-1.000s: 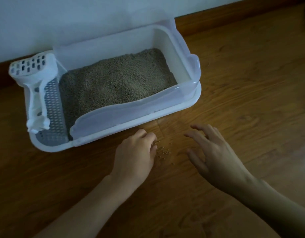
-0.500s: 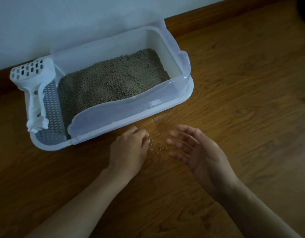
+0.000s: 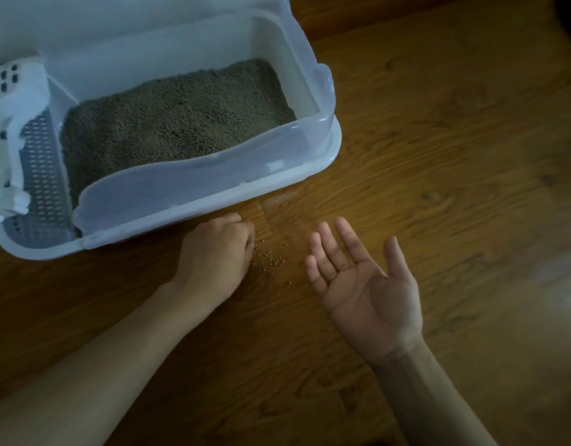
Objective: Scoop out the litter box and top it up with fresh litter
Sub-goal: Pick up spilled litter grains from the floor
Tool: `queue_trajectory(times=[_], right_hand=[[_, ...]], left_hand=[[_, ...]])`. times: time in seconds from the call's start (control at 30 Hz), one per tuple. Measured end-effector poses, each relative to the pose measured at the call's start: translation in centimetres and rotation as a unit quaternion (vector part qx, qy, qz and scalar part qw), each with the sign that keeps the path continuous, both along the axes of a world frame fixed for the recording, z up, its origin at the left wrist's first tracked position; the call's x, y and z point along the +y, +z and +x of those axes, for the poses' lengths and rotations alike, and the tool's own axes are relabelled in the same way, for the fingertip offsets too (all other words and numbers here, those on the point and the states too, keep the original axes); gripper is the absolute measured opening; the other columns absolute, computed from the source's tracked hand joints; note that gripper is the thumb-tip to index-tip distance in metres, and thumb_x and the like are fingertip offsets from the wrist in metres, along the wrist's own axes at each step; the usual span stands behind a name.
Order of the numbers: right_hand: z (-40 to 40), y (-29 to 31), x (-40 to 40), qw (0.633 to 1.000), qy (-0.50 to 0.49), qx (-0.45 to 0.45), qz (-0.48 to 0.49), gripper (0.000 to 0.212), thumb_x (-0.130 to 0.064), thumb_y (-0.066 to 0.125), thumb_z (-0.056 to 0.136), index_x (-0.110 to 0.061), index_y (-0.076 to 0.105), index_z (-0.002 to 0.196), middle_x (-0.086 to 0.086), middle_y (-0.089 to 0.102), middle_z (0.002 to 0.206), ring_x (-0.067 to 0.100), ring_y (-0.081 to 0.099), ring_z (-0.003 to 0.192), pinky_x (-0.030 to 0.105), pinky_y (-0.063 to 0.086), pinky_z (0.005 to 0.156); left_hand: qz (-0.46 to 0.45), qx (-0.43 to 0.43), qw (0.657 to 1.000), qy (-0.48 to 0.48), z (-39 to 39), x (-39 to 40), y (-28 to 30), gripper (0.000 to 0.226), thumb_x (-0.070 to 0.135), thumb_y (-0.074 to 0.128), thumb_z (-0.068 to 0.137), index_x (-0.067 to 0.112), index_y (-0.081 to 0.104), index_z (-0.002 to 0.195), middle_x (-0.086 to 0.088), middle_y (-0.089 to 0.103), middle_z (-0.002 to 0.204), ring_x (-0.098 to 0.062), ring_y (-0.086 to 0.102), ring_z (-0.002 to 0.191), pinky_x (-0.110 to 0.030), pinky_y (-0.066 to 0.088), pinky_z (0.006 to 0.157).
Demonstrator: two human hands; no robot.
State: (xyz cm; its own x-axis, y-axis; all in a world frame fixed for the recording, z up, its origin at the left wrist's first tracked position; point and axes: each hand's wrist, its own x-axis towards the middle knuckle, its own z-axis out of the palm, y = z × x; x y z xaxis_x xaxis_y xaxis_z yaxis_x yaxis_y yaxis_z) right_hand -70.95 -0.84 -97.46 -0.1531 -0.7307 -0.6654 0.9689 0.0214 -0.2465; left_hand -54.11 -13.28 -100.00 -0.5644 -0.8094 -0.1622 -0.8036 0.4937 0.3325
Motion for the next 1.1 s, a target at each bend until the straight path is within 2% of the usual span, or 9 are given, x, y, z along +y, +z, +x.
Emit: queue_trajectory(times=[0.1, 0.23, 0.37, 0.5, 0.6, 0.77, 0.97, 1.03, 1.1], right_hand=[[-0.1, -0.4, 0.4, 1.0, -0.005, -0.006, -0.007, 0.065, -0.058, 0.035, 0.096, -0.007, 0.067, 0.122, 0.016, 0.064, 0.128, 0.03, 0.065, 0.114, 0.043, 0.056, 0.089], [0.1, -1.1, 0.4, 1.0, 0.007, -0.01, -0.018, 0.069, -0.056, 0.036, 0.096, 0.001, 0.062, 0.125, 0.02, 0.059, 0.133, 0.033, 0.061, 0.12, 0.045, 0.053, 0.096], [0.6, -2.2, 0.2, 0.999, 0.01, -0.021, -0.03, 0.074, -0.057, 0.034, 0.095, 0.005, 0.058, 0.128, 0.023, 0.055, 0.137, 0.035, 0.056, 0.125, 0.047, 0.046, 0.104], [1.9, -3.2, 0.1, 0.998, 0.034, -0.037, -0.047, 0.077, -0.059, 0.031, 0.096, 0.005, 0.057, 0.13, 0.024, 0.052, 0.14, 0.036, 0.051, 0.13, 0.047, 0.039, 0.11], [3.0, -3.3, 0.0, 0.995, 0.068, -0.039, -0.055, 0.08, -0.062, 0.031, 0.096, 0.003, 0.052, 0.136, 0.022, 0.049, 0.144, 0.034, 0.046, 0.135, 0.046, 0.034, 0.114], [3.5, -2.6, -0.1, 0.992, 0.089, -0.043, -0.079, 0.081, -0.064, 0.026, 0.097, 0.002, 0.055, 0.134, 0.021, 0.053, 0.14, 0.033, 0.051, 0.131, 0.043, 0.037, 0.113], [2.4, -3.1, -0.4, 0.986, 0.07, -0.059, -0.137, 0.074, -0.05, 0.018, 0.101, 0.007, 0.052, 0.133, 0.027, 0.057, 0.133, 0.037, 0.051, 0.129, 0.046, 0.034, 0.114], [1.9, -3.4, -0.3, 0.984, 0.065, -0.071, -0.152, 0.072, -0.047, 0.017, 0.102, 0.008, 0.051, 0.134, 0.028, 0.056, 0.133, 0.038, 0.049, 0.13, 0.046, 0.031, 0.115], [1.3, -3.6, -0.1, 0.983, 0.056, -0.077, -0.156, 0.071, -0.045, 0.016, 0.102, 0.008, 0.052, 0.134, 0.028, 0.056, 0.133, 0.039, 0.049, 0.131, 0.046, 0.03, 0.116]], left_hand=[[-0.015, -0.028, 0.999, -0.025, -0.4, -0.1, 0.2, 0.017, 0.021, 0.064, 0.092, 0.023, 0.056, 0.078, 0.01, 0.051, 0.077, -0.008, 0.052, 0.067, -0.032, 0.054, 0.058], [0.004, -0.021, 1.0, -0.014, -0.2, 0.3, 0.1, 0.012, 0.026, 0.056, 0.097, 0.026, 0.051, 0.086, 0.011, 0.05, 0.081, -0.005, 0.051, 0.068, -0.028, 0.052, 0.059], [0.064, 0.067, 0.995, 0.028, 0.5, 2.1, 1.4, 0.004, 0.026, 0.053, 0.099, 0.026, 0.053, 0.095, 0.012, 0.054, 0.079, -0.004, 0.054, 0.065, -0.02, 0.045, 0.055], [0.083, 0.21, 0.974, 0.002, -0.1, 5.2, 4.6, 0.008, 0.028, 0.05, 0.098, 0.024, 0.056, 0.095, 0.015, 0.053, 0.07, -0.003, 0.054, 0.06, -0.016, 0.04, 0.05], [0.032, 0.233, 0.971, -0.044, -1.5, 7.3, 5.9, 0.01, 0.024, 0.051, 0.1, 0.021, 0.059, 0.094, 0.016, 0.058, 0.075, -0.001, 0.055, 0.061, -0.012, 0.042, 0.05], [-0.055, 0.216, 0.969, -0.105, -2.5, 8.7, 5.5, 0.016, 0.025, 0.054, 0.099, 0.016, 0.066, 0.094, 0.002, 0.069, 0.076, -0.009, 0.065, 0.064, -0.026, 0.054, 0.049], [-0.067, 0.23, 0.963, -0.122, -2.2, 8.8, 5.3, 0.02, 0.019, 0.062, 0.097, 0.014, 0.074, 0.083, 0.001, 0.068, 0.073, -0.012, 0.064, 0.065, -0.031, 0.052, 0.052], [-0.044, 0.276, 0.955, -0.097, -1.7, 8.7, 5.7, 0.015, 0.019, 0.065, 0.096, 0.013, 0.075, 0.086, 0.007, 0.066, 0.075, -0.004, 0.061, 0.067, -0.023, 0.051, 0.056], [-0.023, 0.325, 0.944, -0.056, -0.9, 8.3, 5.9, 0.006, 0.016, 0.071, 0.09, 0.011, 0.075, 0.091, 0.023, 0.055, 0.072, 0.007, 0.05, 0.06, -0.008, 0.04, 0.055]])
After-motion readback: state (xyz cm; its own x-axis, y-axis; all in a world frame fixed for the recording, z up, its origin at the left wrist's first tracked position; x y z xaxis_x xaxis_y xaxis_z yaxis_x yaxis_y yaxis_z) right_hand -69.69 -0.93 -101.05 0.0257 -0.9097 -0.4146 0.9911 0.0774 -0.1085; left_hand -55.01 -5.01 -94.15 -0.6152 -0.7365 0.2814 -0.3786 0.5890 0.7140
